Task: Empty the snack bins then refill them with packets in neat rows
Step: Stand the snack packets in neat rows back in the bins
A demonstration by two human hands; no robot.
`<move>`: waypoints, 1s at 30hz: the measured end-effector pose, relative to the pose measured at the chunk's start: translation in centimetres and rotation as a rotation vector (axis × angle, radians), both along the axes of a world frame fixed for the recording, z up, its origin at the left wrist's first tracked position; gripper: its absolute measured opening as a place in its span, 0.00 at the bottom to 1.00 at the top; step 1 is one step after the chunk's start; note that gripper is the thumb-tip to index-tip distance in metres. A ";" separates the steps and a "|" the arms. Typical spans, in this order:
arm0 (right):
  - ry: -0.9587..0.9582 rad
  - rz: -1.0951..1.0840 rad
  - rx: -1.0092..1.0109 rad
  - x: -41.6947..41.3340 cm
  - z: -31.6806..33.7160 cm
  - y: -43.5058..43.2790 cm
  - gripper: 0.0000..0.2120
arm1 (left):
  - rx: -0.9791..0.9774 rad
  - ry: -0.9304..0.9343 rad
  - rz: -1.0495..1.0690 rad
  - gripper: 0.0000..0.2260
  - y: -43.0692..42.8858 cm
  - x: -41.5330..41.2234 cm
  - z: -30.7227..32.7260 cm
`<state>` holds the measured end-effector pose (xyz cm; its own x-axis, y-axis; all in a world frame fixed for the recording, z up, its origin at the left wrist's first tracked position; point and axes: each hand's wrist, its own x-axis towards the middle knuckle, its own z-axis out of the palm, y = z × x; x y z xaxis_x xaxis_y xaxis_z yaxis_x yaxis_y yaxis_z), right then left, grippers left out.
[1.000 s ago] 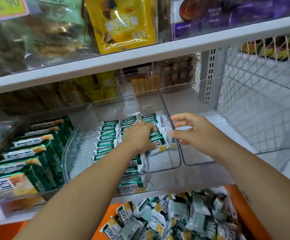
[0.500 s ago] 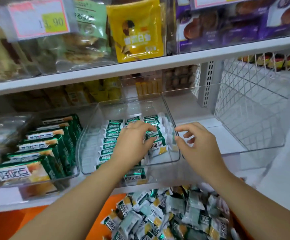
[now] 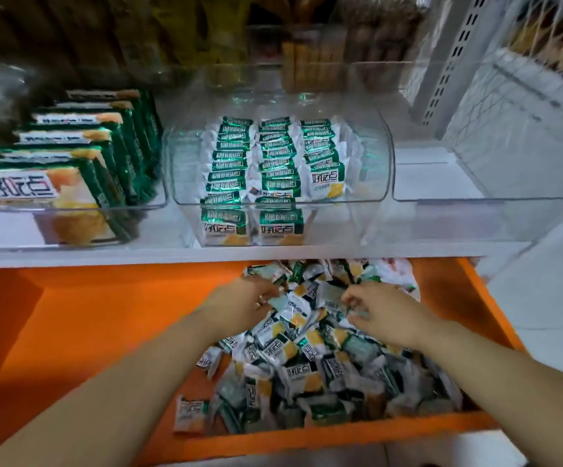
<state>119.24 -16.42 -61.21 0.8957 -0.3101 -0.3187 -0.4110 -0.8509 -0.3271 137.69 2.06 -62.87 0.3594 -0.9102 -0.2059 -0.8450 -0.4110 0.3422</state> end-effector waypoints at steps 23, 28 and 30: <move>0.281 0.107 -0.015 2.9 -12.1 -3.8 0.36 | 0.146 0.456 0.017 0.37 -5.9 -0.7 -15.0; 0.216 0.077 0.190 3.1 -10.2 -5.3 0.23 | 0.143 0.702 0.127 0.19 -5.5 0.3 -14.5; 0.112 -0.070 0.163 3.1 -9.9 -6.1 0.21 | 0.017 0.660 0.198 0.07 -5.5 0.0 -14.9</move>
